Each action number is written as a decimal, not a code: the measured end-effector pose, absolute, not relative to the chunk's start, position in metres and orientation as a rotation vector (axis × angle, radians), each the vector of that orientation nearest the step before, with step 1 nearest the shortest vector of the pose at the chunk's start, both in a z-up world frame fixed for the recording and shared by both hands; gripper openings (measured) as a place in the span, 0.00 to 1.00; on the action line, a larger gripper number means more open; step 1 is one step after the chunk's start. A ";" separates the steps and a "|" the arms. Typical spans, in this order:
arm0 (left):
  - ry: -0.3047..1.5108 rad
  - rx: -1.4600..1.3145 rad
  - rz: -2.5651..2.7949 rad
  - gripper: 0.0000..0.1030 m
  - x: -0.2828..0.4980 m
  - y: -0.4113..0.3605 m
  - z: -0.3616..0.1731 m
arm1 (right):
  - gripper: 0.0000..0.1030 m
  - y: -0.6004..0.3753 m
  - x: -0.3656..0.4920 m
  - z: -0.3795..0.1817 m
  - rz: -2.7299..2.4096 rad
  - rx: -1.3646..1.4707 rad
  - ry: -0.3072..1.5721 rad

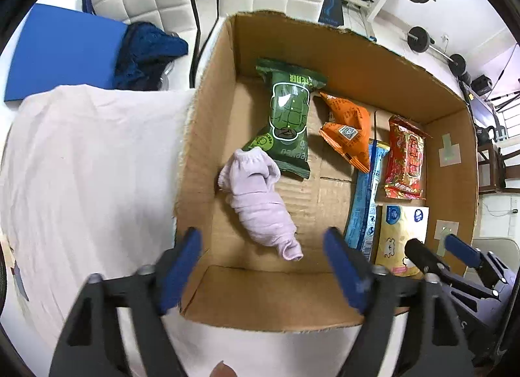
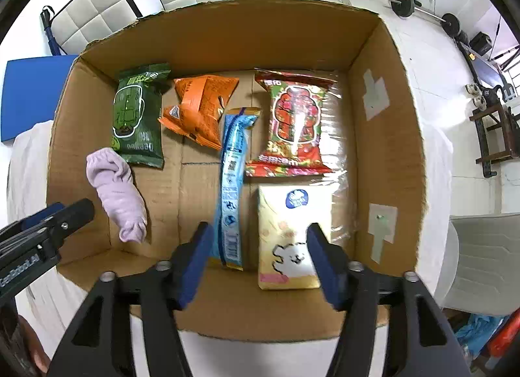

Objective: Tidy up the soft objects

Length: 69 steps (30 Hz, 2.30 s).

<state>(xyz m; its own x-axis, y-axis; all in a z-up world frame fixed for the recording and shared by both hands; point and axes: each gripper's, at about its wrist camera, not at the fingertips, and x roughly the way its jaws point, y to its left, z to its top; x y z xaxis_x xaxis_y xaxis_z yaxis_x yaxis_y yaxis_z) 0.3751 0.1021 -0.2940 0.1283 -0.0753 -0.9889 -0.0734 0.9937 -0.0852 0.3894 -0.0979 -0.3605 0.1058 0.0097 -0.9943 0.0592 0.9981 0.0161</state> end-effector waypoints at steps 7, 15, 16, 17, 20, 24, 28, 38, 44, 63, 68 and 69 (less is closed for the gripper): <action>1.399 -0.087 0.006 0.98 0.362 0.096 -0.282 | 0.98 -0.102 0.378 -0.348 -0.043 0.028 1.456; 1.351 -0.106 -0.023 0.98 0.344 0.093 -0.251 | 0.98 -0.109 0.364 -0.324 -0.064 0.026 1.412; 1.347 -0.107 -0.028 0.98 0.341 0.092 -0.246 | 0.98 -0.111 0.360 -0.318 -0.062 0.027 1.402; 1.335 -0.102 -0.028 0.98 0.337 0.091 -0.240 | 0.98 -0.112 0.357 -0.312 -0.063 0.028 1.392; 1.259 -0.068 0.003 0.98 0.318 0.088 -0.211 | 0.98 -0.116 0.343 -0.292 -0.064 0.032 1.355; 1.177 -0.063 0.025 0.98 0.287 0.089 -0.176 | 0.98 -0.121 0.316 -0.256 -0.055 0.039 1.287; 1.118 -0.054 0.018 0.98 0.252 0.088 -0.141 | 0.98 -0.125 0.277 -0.211 -0.034 0.049 1.206; 1.011 -0.037 -0.030 0.98 0.181 0.082 -0.064 | 0.98 -0.127 0.181 -0.111 0.007 0.082 1.040; 0.982 -0.055 -0.051 0.98 0.155 0.081 -0.035 | 0.98 -0.124 0.139 -0.064 0.019 0.084 0.979; 0.956 -0.034 -0.030 0.98 0.117 0.089 -0.013 | 0.98 -0.124 0.076 -0.003 -0.020 0.042 0.906; 0.962 -0.016 -0.029 0.98 0.122 0.086 -0.017 | 0.98 -0.127 0.087 -0.004 -0.048 0.033 0.891; 0.960 -0.012 -0.023 0.98 0.123 0.086 -0.019 | 0.98 -0.127 0.088 -0.004 -0.050 0.035 0.887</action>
<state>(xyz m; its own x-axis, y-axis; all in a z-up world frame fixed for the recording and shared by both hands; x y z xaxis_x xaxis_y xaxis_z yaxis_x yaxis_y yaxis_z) 0.1232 0.0856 -0.0187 0.5733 -0.0253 -0.8189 0.0146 0.9997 -0.0206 0.0882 -0.1272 -0.0039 0.6307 -0.0289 -0.7755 0.0580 0.9983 0.0100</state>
